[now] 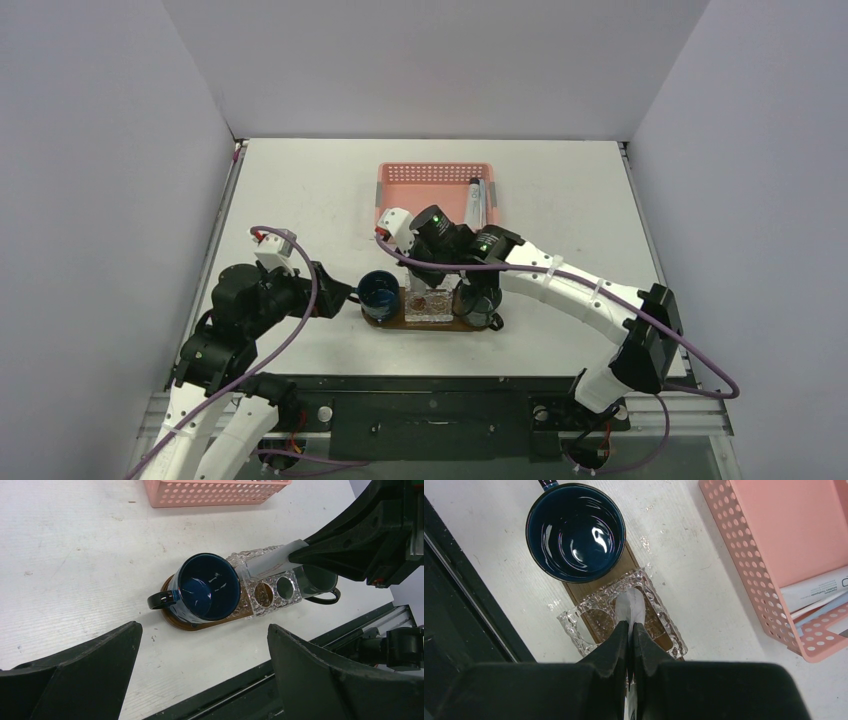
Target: Prepare toiletry sets of a toothbrush and toothpaste on the tray
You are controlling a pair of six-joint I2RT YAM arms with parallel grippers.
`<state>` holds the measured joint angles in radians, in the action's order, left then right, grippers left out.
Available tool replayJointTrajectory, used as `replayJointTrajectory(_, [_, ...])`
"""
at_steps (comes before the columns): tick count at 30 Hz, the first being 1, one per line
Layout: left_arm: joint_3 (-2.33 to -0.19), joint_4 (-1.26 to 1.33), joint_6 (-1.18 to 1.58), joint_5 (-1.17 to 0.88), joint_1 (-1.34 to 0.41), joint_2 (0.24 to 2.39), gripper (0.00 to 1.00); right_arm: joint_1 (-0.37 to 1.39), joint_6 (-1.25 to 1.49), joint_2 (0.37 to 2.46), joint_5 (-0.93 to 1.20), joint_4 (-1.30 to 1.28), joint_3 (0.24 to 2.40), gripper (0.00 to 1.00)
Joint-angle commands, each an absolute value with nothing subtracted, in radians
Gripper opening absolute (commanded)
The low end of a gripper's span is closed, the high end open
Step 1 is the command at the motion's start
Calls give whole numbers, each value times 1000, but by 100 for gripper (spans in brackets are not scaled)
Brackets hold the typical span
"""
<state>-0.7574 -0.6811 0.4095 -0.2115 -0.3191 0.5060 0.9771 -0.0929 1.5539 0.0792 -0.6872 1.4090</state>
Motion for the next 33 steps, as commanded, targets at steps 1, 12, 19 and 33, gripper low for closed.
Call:
replayJointTrajectory(1, [-759, -623, 414, -200, -322, 497, 96, 986, -78, 1567, 83, -616, 1403, 0])
replayJointTrajectory(12, [-758, -622, 414, -201, -322, 498, 96, 985, -71, 1580, 83, -598, 1382, 0])
replayJointTrajectory(19, [-757, -621, 414, -203, -322, 501, 96, 983, -62, 1587, 80, -592, 1370, 2])
replayJointTrajectory(33, [-757, -620, 414, -204, -322, 500, 96, 982, -35, 1516, 27, -584, 1377, 28])
